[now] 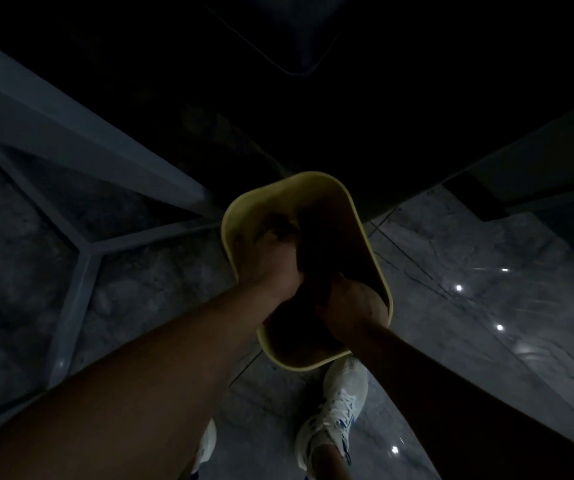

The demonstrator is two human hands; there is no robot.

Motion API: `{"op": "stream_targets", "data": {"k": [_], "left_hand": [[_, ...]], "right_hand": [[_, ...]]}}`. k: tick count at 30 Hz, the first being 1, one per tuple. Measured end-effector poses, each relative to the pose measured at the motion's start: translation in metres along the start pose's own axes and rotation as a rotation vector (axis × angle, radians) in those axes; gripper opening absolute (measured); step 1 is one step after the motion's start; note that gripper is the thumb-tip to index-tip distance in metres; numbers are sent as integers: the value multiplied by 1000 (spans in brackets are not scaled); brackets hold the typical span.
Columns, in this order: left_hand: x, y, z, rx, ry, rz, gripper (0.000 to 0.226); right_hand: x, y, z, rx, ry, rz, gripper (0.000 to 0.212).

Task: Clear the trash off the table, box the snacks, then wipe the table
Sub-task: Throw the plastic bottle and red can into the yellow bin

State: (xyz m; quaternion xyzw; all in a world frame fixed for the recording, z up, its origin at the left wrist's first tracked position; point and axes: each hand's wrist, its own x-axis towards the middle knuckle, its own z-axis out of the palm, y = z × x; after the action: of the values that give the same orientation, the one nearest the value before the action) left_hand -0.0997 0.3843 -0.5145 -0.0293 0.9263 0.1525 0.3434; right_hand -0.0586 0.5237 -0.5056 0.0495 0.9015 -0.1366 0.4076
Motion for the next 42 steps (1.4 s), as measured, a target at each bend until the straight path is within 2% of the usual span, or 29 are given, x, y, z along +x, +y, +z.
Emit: {"op": "stream_targets", "data": {"k": [5,9,14,16,21,26,32,37,42], "left_hand": [[-9,-3,-4,159,-56,134,44],[-18,-6,-9,292,-82,245,55],[-31,-10,-19,343,-71,289,50],[-37,-11,-26,334,-47,299,50],[-62,-7,-49,330,-22,299,51],[-101,-2,-87,309,-15,299,55],[-164,2,-143,316,14,265,56],[-231,4,-188,247,41,209,44],[-302,4,-219,241,89,163,43]], "right_hand": [[-1,7,7,77,16,-28,38],[-2,11,11,115,30,-41,41],[-8,11,7,93,60,-54,64],[-11,10,3,81,59,-58,64],[-32,2,-16,86,49,-72,56],[-72,-15,-48,116,94,-95,57],[-134,-41,-93,17,108,-127,61],[-197,-63,-130,-16,138,-151,59],[-256,-88,-163,-38,161,-203,52]]}}
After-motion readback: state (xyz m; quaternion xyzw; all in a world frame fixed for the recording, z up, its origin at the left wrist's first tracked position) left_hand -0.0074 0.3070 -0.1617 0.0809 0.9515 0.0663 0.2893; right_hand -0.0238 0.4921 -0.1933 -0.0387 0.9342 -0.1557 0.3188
